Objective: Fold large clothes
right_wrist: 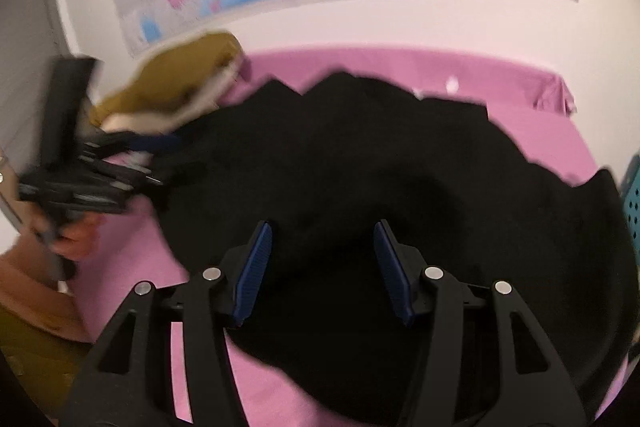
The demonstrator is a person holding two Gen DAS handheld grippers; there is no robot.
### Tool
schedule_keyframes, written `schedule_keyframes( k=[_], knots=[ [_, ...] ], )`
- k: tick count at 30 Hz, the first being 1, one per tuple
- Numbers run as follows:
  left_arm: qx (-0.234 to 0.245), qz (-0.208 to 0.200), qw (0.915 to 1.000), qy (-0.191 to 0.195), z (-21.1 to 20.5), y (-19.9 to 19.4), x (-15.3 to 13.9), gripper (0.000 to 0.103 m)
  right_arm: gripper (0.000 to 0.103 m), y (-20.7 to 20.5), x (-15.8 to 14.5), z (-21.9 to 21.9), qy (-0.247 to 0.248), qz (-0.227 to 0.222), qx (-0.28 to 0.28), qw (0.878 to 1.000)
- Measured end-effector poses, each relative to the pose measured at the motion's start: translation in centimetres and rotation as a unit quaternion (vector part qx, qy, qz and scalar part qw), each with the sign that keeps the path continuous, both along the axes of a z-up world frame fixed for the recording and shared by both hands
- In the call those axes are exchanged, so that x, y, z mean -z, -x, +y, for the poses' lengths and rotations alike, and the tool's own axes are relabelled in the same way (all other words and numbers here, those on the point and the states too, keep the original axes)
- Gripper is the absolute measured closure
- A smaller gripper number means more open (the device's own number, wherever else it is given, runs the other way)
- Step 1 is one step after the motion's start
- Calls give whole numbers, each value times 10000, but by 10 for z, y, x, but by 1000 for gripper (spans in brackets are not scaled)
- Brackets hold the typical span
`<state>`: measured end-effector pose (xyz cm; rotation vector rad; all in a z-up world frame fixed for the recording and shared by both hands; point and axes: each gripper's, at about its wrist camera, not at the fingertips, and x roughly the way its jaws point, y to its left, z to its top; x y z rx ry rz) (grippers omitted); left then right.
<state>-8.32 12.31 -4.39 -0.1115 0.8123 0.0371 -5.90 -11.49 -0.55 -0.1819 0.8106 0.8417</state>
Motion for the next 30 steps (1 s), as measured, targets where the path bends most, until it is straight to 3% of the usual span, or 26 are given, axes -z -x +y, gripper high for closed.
schedule_keyframes(
  k=[4, 11, 18, 26, 30],
  knots=[
    [12, -61, 10000, -59, -2, 7, -4, 22, 52, -6, 6, 2, 75, 57, 117, 9999],
    [-22, -132, 9999, -53, -2, 15, -7, 21, 44, 13, -27, -6, -76, -340, 168, 9993],
    [27, -226, 9997, -17, -4, 25, -11, 19, 34, 49, -47, 24, 272, -834, -602, 9943],
    [-78, -356, 9992, 144, 10, 45, -18, 15, 29, 77, -15, 75, 1149, -1235, -1368, 9761],
    [-148, -343, 9979, 526, 30, 65, -17, 14, 25, 88, 4, 94, 1631, -1623, -1606, 9598]
  ],
)
